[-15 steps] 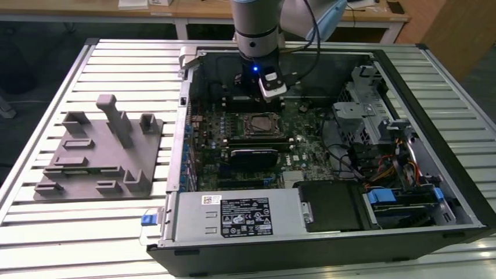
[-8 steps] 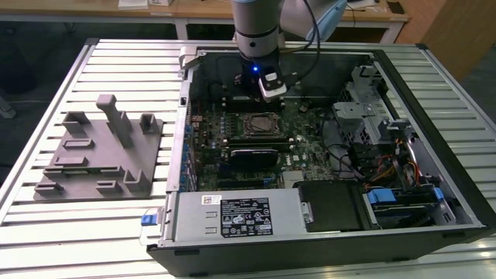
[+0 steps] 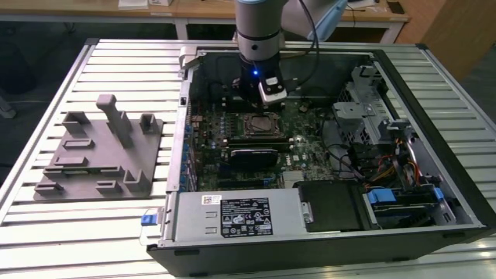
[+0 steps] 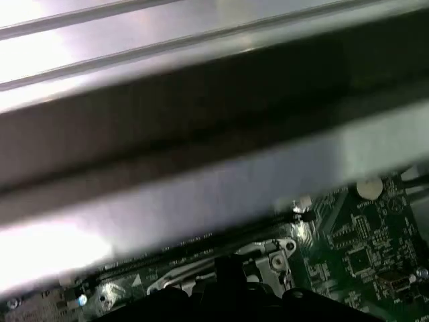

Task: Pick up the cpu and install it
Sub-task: 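Install the first cpu locking lever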

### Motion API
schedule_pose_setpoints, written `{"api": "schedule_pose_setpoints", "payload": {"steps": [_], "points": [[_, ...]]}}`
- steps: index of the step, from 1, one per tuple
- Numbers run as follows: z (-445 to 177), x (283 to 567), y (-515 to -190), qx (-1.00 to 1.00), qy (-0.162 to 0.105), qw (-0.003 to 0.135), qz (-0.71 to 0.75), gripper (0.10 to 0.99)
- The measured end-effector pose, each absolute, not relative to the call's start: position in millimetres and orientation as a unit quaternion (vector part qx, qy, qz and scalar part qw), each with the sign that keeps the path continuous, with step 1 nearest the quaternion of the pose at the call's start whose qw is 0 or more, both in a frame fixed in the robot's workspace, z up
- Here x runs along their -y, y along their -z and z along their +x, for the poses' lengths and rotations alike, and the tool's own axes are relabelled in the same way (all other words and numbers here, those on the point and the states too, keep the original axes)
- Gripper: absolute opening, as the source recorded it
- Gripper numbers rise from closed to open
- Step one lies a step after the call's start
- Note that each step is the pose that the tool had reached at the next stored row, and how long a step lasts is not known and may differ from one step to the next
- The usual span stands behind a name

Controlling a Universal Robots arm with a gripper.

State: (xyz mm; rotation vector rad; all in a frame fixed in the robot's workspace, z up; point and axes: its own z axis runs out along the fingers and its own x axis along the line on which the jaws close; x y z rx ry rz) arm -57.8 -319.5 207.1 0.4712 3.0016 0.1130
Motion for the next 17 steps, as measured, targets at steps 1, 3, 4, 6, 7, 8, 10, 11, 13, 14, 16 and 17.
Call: {"api": "schedule_pose_setpoints", "payload": {"steps": [1, 3, 4, 6, 7, 8, 10, 11, 13, 14, 16, 17], "points": [[-57.7, 322.9, -207.1, -0.986, -0.036, 0.049, 0.155, 0.106], [-57.8, 329.4, -206.9, -0.986, -0.034, 0.045, 0.155, 0.106], [-57.8, 332.8, -206.9, -0.986, -0.033, 0.042, 0.155, 0.106], [-57.7, 337.9, -206.8, -0.987, -0.03, 0.039, 0.155, 0.106], [-57.7, 339.4, -206.9, -0.987, -0.029, 0.038, 0.155, 0.106], [-57.8, 340.2, -206.8, -0.987, -0.029, 0.038, 0.155, 0.106], [-57.8, 340.3, -206.8, -0.987, -0.028, 0.039, 0.155, 0.106], [-57.8, 340.4, -206.8, -0.987, -0.028, 0.039, 0.155, 0.106], [-57.7, 340.4, -206.9, -0.987, -0.028, 0.039, 0.155, 0.106], [-57.8, 340.4, -207.9, -0.987, -0.028, 0.039, 0.155, 0.106], [-57.8, 340.4, -212.3, -0.987, -0.028, 0.039, 0.155, 0.106], [-57.8, 340.4, -215.0, -0.987, -0.028, 0.039, 0.155, 0.106]]}}
